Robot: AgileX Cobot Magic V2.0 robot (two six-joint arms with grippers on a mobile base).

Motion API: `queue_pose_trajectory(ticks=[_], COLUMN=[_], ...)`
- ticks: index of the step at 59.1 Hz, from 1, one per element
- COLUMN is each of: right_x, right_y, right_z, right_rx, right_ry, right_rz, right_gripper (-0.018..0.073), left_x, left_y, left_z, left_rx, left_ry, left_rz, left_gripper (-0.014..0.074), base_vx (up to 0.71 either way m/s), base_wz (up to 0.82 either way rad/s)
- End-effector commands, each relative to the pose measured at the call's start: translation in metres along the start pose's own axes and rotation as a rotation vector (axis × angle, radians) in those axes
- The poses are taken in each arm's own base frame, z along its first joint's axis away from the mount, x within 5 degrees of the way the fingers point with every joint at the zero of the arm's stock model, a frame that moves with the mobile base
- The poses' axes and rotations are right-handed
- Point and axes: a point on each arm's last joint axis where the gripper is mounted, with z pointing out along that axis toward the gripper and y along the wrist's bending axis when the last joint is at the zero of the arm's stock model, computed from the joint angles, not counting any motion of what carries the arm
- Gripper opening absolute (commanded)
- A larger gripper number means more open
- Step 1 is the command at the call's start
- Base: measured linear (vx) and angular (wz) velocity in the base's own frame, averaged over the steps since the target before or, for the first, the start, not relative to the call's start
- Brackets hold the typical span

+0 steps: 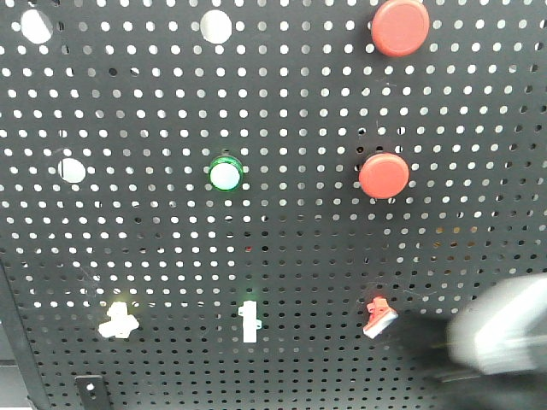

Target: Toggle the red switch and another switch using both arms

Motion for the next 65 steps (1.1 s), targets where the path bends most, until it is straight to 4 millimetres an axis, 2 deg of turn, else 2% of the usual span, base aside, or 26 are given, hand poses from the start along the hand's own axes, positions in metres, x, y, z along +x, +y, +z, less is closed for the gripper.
queue_pose_trajectory(ticks=[1,9,18,23,27,38,39,65], right_x=[-0.019,-0.012,0.014,0.042,0.073,0.13,0.15,0.148], right_y=[-0.018,-0.036,-0.038,-0.032,-0.024,-0.009,-0.007,-0.007], right_z=[-0.028,-0.068,-0.1,-0.111,-0.118,-0.125,-0.122,-0.122], right_rx=[0.102,0.268,0.415,0.455,0.472,0.471,0.459,0.46], right_ry=[-0.063,0.022,-0.078,-0.141,-0.16,-0.191,-0.137,-0.153], right_rz=[0.011,0.048,0.044,0.042,0.042,0.053,0.103,0.092], right_gripper=[-0.0006,-0.0006,-0.0006,-0.0006,-0.0006,-0.0006,-0.0006,-0.0006], left_x=[-0.002,-0.002,-0.002,-0.002,-0.002,-0.002,-0.001,0.001], left_y=[0.0,0.0,0.0,0.0,0.0,0.0,0.0,0.0], left_z=[0.0,0.0,0.0,0.0,0.0,0.0,0.0,0.001], left_rx=[0.001,0.001,0.001,0.001,0.001,0.001,0.002,0.001], left_ry=[-0.072,-0.072,-0.072,-0.072,-0.072,-0.072,-0.07,-0.04], left_rz=[-0.019,-0.019,-0.019,-0.019,-0.019,-0.019,-0.02,-0.02], left_gripper=[0.0002,0.0002,0.0002,0.0002,0.0002,0.0002,0.0002,0.0002], base_vx=[0.0,0.0,0.0,0.0,0.0,0.0,0.0,0.0], base_wz=[0.0,0.0,0.0,0.0,0.0,0.0,0.02,0.0])
